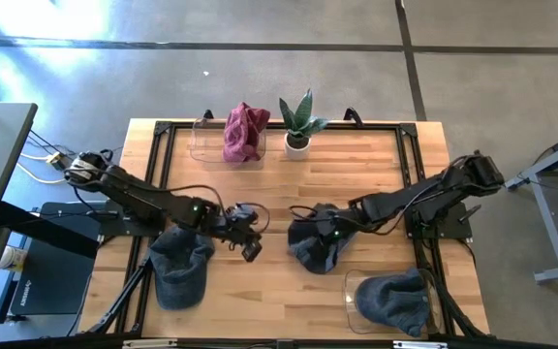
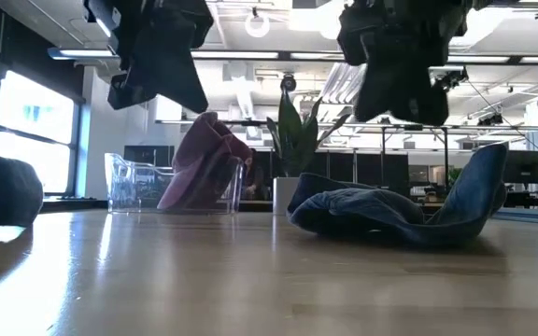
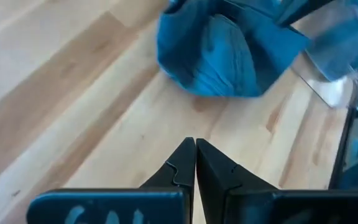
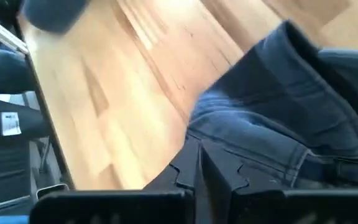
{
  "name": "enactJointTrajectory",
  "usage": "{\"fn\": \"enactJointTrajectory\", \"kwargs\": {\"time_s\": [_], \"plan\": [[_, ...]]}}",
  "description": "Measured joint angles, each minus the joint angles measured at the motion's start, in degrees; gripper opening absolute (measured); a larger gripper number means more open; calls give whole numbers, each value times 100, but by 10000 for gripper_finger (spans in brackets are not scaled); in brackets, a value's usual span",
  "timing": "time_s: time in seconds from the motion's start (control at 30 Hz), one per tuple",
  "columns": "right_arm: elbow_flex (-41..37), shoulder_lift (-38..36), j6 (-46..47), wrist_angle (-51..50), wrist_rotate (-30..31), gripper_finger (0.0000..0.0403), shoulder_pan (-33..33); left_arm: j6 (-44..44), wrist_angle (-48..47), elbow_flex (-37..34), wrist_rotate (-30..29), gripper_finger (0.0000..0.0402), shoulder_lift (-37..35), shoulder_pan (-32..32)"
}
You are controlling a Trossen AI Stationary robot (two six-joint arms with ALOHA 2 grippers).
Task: Pick & Place hat
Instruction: Put the top blue cap into the bottom transparent bin
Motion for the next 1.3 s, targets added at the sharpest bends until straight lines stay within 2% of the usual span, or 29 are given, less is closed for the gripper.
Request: {"fn": "enactJointTrajectory", "kwargs": {"time_s": [0.17,0.3,0.5,0.67,0.77,0.9,1.0,1.13,1.3], "plan": [[-460,594,503,747,-30,9,-113,-247,-62,-8,272,9,435,-11],[-410,1193,660,1444,-193,3,-155,-508,-10,-6,505,9,484,-13],[318,1870,613,941,-444,2,-99,-628,-168,-6,548,8,363,-49],[1028,1492,346,-499,523,1,67,-939,-320,2,287,7,186,-379],[1268,1166,59,-1245,745,2,159,-1135,-267,2,89,7,181,-651],[1197,875,45,-1457,764,14,196,-1380,101,8,-469,7,391,-927],[994,815,162,-1387,791,20,303,-1269,429,-10,-843,13,731,-870],[733,815,526,-1002,1071,13,735,-848,1353,2,-729,59,1092,-406],[493,815,933,-375,1212,2,1194,-511,2380,7,-24,166,1571,291]]}}
